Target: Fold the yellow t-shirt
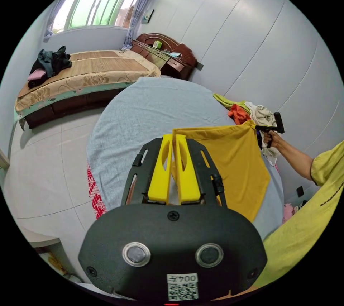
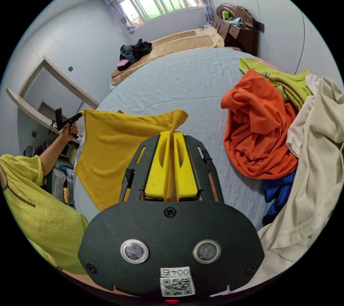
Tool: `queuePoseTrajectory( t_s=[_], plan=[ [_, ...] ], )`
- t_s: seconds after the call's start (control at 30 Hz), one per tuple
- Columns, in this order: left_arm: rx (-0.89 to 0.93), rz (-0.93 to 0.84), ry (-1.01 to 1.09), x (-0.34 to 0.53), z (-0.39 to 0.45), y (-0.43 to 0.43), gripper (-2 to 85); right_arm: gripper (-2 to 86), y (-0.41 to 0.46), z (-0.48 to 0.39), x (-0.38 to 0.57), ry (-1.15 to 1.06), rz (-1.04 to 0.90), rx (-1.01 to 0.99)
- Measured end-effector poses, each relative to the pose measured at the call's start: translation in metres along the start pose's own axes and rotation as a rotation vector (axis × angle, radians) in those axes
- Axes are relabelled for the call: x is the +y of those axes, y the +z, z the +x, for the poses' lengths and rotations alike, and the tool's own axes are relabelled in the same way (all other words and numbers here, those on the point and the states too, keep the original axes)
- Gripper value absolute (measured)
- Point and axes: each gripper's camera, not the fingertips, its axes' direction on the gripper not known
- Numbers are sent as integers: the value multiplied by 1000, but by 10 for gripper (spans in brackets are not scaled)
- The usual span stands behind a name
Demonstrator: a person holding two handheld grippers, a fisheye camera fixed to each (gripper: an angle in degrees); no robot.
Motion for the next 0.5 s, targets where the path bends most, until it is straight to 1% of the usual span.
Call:
queuePoseTrajectory(
  t_s=[0.13, 0.2, 0.27, 0.33, 0.4, 0.5],
  plan=[
    [-50, -48, -9, 0, 5, 22, 11, -1, 28, -6, -9, 65, -61, 66],
    [-130, -106, -40, 3, 5, 42, 10, -2, 37, -8, -7, 113, -63, 110],
    [-197, -143, -85, 7, 3, 51, 10, -1, 44, -7, -3, 208, -102, 168],
    [-259, -131, -139, 12, 0, 49, 10, 3, 38, -12, 3, 250, -103, 206],
    [-260, -93, -193, 19, -4, 33, 11, 13, 21, -26, 10, 230, -78, 187],
    [-203, -63, -140, 32, 12, 3, 14, 52, -10, -70, 31, 112, -79, 96]
  ],
)
